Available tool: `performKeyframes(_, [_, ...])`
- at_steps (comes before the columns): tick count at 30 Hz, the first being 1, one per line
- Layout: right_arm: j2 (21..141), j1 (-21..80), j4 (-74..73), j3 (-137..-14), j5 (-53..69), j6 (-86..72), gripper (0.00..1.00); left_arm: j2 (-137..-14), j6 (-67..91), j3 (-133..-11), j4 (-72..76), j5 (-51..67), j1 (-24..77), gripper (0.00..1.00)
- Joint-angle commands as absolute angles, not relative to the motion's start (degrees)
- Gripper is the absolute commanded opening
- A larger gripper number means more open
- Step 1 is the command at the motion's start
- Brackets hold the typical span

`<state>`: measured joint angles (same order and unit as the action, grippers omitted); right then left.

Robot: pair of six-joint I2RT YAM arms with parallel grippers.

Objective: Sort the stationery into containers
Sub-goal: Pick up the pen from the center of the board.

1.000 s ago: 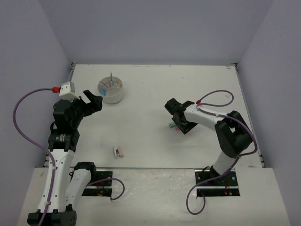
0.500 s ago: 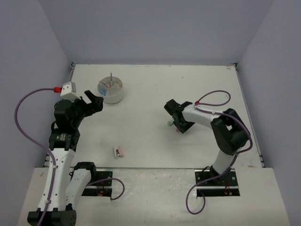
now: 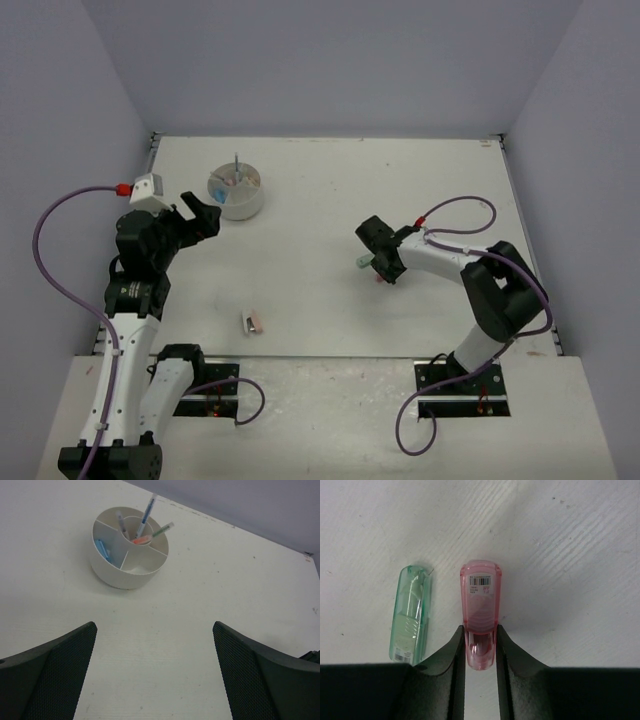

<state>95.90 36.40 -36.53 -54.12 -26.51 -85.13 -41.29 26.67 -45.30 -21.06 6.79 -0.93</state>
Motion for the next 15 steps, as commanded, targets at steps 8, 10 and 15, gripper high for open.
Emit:
performKeyframes(8, [77.85,56.59,-6.22,-47.88,-28.98,-32.41,0.0,-42.93,40.53,-36.86,-1.14,31.87,5.67,1.0])
performKeyframes(10, [73.04,59.72,1.89,-46.25,-23.12,-24.18,0.0,-44.01,41.39,-36.99,1.01,28.31,10.56,1.0])
performKeyframes(15, [66.9,62.8,8.45,-43.95,-15.29,-19.19,0.0,-46.21,44.34,-36.29,3.26,18.99,24.43,1.0])
